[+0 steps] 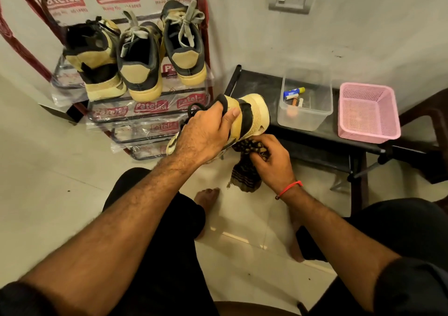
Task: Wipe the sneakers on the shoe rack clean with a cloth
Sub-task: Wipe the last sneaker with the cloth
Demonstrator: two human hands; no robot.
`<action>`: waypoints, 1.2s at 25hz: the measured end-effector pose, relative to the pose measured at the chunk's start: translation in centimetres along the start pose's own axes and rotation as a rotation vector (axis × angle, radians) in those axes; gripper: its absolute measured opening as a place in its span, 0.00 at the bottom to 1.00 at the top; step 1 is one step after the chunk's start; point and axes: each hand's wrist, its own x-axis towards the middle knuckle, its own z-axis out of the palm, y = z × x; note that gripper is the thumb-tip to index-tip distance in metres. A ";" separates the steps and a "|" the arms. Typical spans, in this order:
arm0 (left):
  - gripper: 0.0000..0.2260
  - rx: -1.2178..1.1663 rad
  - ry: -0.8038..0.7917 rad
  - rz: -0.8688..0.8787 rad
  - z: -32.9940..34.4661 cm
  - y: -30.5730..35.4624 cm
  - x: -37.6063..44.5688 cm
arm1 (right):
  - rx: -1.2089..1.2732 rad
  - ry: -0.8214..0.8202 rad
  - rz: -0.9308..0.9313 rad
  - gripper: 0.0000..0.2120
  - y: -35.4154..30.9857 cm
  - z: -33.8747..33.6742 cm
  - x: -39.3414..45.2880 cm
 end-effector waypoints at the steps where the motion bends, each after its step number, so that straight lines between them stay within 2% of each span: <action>1: 0.19 -0.032 -0.080 -0.027 0.0 0.1 -0.1 | 0.068 0.029 0.052 0.15 0.0 -0.3 0.3; 3: 0.18 -0.108 -0.185 -0.088 -0.1 0.0 0.1 | 0.243 0.035 0.139 0.13 0.0 -1.2 1.1; 5: 0.14 -0.115 -0.169 -0.095 -0.1 0.3 -0.2 | 0.415 -0.006 0.218 0.13 -0.3 -2.3 1.7; 8: 0.20 0.383 0.007 0.085 0.3 1.3 -1.1 | 0.594 0.026 0.280 0.11 -0.4 -3.2 2.0; 10: 0.24 0.473 0.122 0.160 0.6 2.1 -1.4 | 0.653 0.049 0.260 0.11 -0.8 -3.2 2.1; 13: 0.24 0.330 0.266 0.313 0.5 1.5 -0.9 | 0.705 0.072 0.233 0.11 -1.9 -3.4 2.5; 14: 0.24 0.280 0.254 0.381 0.5 0.9 -0.6 | 0.721 0.079 0.229 0.11 -2.2 -3.6 2.6; 16: 0.26 0.149 0.122 0.436 0.4 0.4 -0.5 | 0.764 0.097 0.230 0.11 -2.8 -4.1 2.8; 18: 0.29 -0.043 0.034 0.360 0.6 -0.1 -0.8 | 0.818 0.099 0.233 0.10 -3.5 -4.6 3.0; 20: 0.27 -0.351 0.038 0.212 1.0 -0.8 -0.8 | 0.830 0.073 0.230 0.11 -4.4 -4.9 3.2; 22: 0.26 -0.636 0.044 0.033 1.2 -1.4 -0.5 | 0.796 0.047 0.218 0.11 -5.0 -4.9 3.3; 25: 0.35 -0.835 0.056 -0.174 1.3 -1.8 0.0 | 0.736 0.021 0.181 0.12 -6.2 -5.1 3.3; 27: 0.31 -0.871 0.080 -0.226 1.5 -1.8 0.0 | 0.496 -0.019 0.047 0.15 -6.9 -5.1 2.7; 30: 0.19 -0.872 0.074 -0.214 1.8 -1.8 0.1 | -0.042 -0.077 -0.283 0.19 -8.4 -4.2 2.3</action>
